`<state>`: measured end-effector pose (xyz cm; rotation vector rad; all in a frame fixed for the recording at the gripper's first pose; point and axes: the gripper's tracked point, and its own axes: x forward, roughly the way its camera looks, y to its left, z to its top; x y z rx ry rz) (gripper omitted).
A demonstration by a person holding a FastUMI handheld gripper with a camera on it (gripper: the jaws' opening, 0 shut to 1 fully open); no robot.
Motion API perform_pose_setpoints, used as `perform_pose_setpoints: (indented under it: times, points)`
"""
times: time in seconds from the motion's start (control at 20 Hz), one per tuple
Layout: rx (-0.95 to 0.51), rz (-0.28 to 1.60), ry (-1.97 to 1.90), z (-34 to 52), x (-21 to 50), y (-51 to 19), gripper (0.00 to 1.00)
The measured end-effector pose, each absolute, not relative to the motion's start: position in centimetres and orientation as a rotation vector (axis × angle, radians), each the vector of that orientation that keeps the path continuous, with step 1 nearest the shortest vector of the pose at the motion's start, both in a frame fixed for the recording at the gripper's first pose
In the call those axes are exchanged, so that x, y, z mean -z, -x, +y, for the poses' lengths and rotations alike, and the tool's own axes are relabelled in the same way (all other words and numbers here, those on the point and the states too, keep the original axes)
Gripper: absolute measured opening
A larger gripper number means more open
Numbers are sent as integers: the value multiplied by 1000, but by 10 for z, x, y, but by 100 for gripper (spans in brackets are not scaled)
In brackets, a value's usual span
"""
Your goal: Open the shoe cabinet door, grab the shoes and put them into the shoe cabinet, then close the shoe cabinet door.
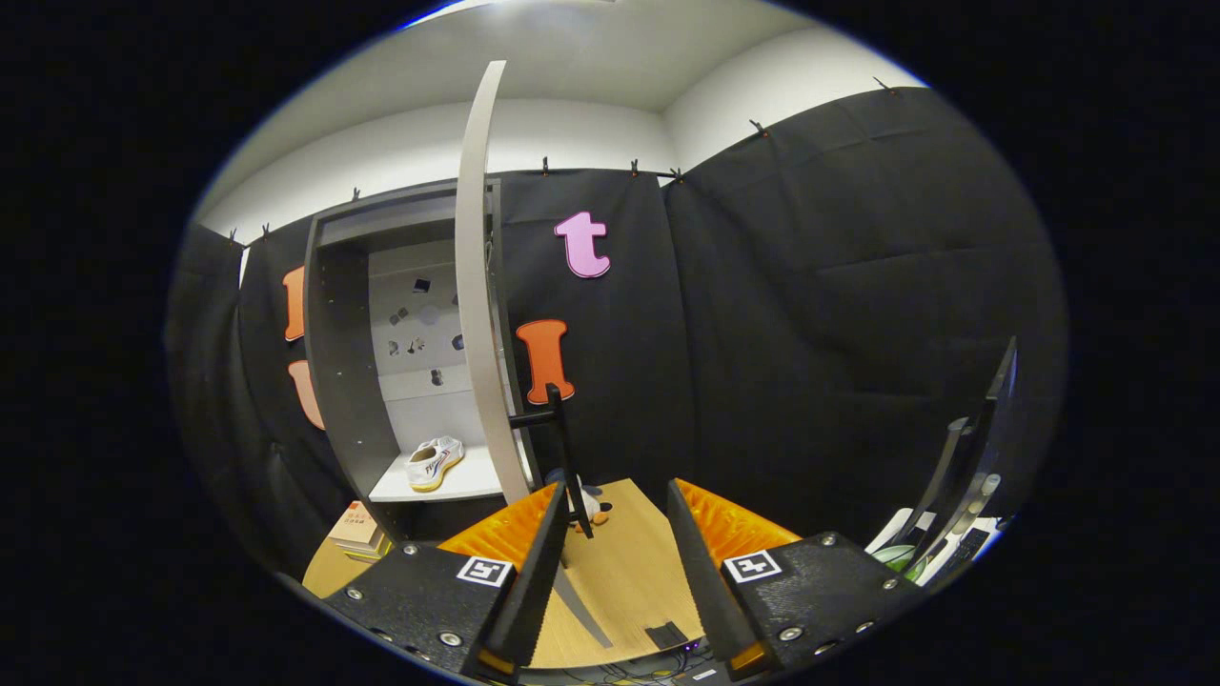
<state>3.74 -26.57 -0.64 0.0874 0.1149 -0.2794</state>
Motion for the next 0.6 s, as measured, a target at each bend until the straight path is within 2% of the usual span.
perform_pose_setpoints:
  times: [0.15, 0.6]
  points:
    - [251, 128, -91, -261, 12, -60, 67]
    - [193, 99, -50, -238, 8, -66, 67]
